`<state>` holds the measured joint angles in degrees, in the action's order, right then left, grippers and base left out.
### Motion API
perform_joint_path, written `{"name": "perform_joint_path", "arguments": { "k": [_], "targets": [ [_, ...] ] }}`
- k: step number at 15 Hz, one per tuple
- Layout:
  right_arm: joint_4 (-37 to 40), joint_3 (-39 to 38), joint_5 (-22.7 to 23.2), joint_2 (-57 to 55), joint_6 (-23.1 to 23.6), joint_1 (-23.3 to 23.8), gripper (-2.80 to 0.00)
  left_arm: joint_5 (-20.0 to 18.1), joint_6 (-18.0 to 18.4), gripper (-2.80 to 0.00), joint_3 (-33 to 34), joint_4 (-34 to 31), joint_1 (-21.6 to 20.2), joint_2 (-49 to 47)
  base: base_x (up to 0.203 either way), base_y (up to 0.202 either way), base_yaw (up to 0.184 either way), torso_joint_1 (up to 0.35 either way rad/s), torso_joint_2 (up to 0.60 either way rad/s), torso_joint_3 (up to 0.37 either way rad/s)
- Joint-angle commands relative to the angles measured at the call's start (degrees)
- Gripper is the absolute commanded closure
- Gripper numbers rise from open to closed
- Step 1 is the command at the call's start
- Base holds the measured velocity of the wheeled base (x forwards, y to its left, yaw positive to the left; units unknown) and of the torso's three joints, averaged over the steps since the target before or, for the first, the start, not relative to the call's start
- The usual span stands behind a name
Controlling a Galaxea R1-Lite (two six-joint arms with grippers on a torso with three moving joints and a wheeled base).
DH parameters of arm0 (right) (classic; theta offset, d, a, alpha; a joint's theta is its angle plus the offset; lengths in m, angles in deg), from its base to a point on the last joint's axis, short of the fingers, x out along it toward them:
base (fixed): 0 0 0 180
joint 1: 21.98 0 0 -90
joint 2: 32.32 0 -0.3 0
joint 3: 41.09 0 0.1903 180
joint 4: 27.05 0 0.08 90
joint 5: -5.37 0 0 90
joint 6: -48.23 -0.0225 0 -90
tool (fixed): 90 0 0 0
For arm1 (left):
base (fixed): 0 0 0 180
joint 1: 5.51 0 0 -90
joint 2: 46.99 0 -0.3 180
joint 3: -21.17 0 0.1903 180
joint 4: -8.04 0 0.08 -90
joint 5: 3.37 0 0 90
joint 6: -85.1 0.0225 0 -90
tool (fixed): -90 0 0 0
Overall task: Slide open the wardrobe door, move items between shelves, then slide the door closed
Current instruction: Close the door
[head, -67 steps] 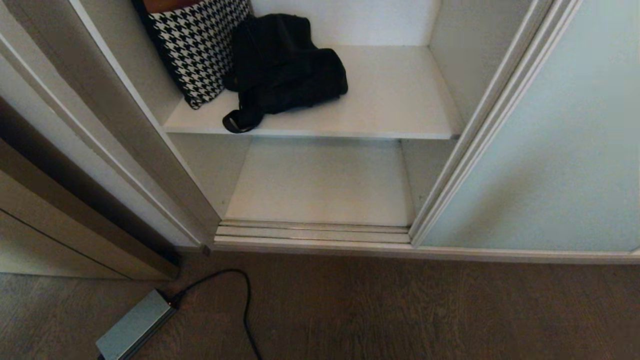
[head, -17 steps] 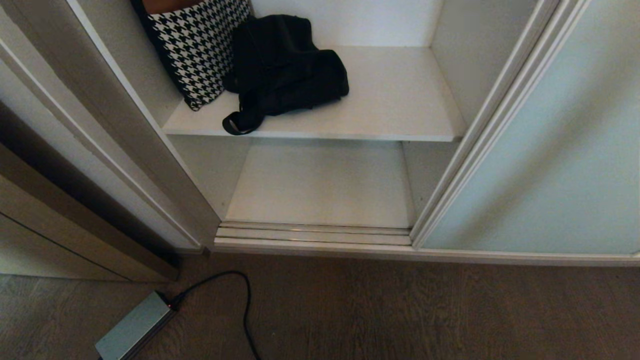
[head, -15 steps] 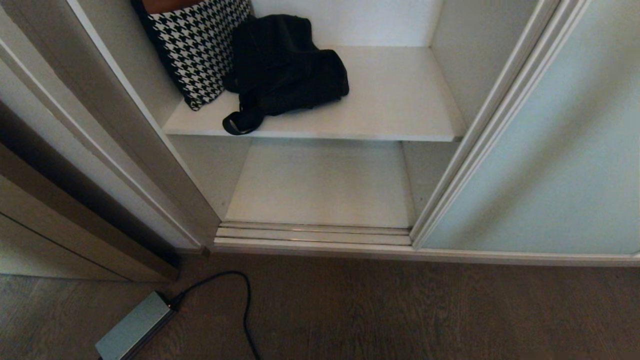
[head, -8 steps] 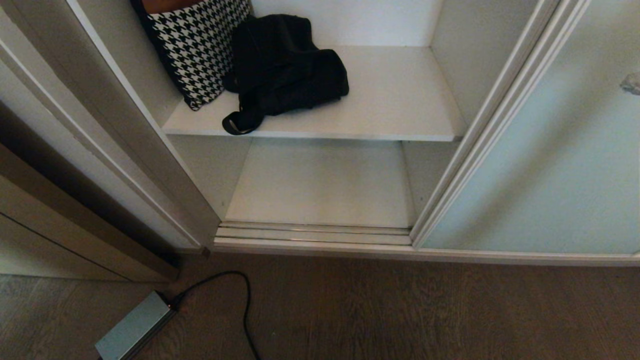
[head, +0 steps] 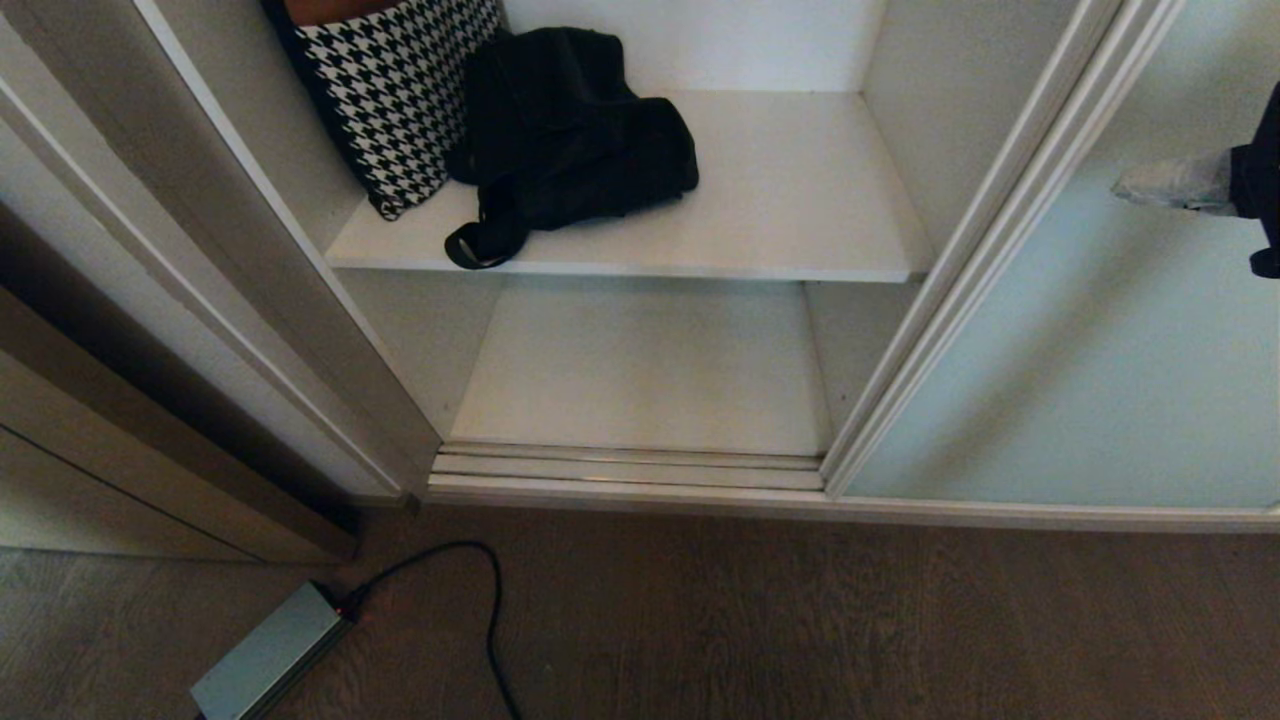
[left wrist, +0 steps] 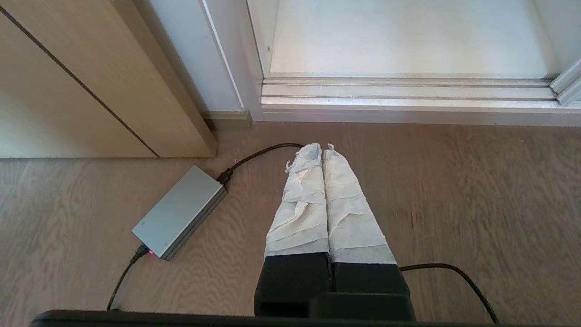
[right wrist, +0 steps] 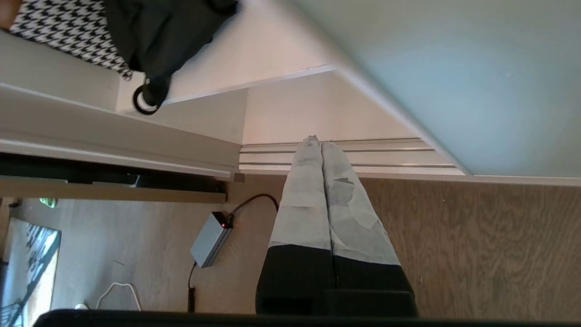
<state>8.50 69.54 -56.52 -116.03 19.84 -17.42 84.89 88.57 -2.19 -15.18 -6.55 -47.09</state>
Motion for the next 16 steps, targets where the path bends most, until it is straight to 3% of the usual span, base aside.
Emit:
{"name": "perform_joint_path", "arguments": {
  "k": [1,11,16],
  "targets": [
    [-0.78,-0.25,0.04,-2.95,-0.3,-0.09,0.0,-0.03,0.03,0.0,0.0,0.04,-0.02,-0.08,0.0,0.0,0.0,0.0,0.0,0.0],
    [-7.1,1.05,-2.3,-10.25,-0.53,-0.17,0.0,-0.03,0.04,0.0,0.0,0.04,-0.02,-0.04,0.0,0.0,0.0,0.0,0.0,0.0],
    [-10.26,2.56,-6.67,-13.23,-0.7,-1.14,0.0,-0.03,0.04,0.0,0.0,0.04,-0.02,-0.08,0.0,0.0,0.0,0.0,0.0,0.0]
  ]
}}
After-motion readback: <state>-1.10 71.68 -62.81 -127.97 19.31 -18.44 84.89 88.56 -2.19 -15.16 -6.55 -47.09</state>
